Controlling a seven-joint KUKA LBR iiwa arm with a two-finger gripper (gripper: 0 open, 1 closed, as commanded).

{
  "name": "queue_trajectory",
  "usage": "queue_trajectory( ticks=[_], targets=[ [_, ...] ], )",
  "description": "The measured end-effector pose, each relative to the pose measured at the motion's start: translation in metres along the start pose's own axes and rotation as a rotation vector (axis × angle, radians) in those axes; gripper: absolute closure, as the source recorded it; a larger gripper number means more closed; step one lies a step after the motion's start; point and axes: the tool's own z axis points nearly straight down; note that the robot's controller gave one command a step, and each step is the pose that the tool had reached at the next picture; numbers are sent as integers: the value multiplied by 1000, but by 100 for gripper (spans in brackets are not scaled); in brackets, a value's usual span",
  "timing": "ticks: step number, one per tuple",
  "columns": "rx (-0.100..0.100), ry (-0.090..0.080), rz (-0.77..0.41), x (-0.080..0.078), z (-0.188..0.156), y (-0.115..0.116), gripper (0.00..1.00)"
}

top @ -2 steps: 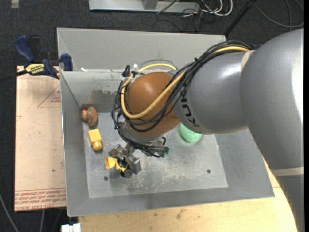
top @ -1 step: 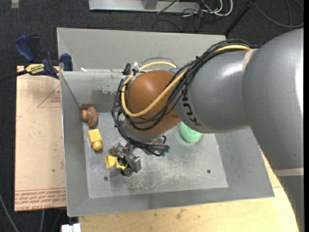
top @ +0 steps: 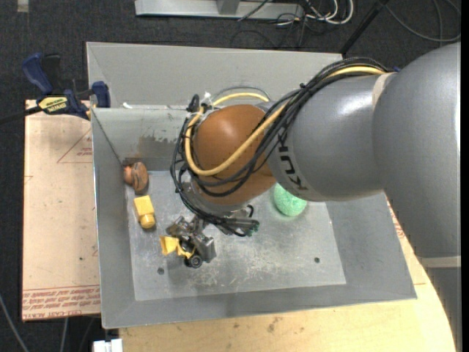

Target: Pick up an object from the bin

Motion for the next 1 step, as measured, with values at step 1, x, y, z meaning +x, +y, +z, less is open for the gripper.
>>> queue_trajectory(
  ticks=[1],
  targets=[
    [-1,2,0,0,-14,0,100]
  ],
)
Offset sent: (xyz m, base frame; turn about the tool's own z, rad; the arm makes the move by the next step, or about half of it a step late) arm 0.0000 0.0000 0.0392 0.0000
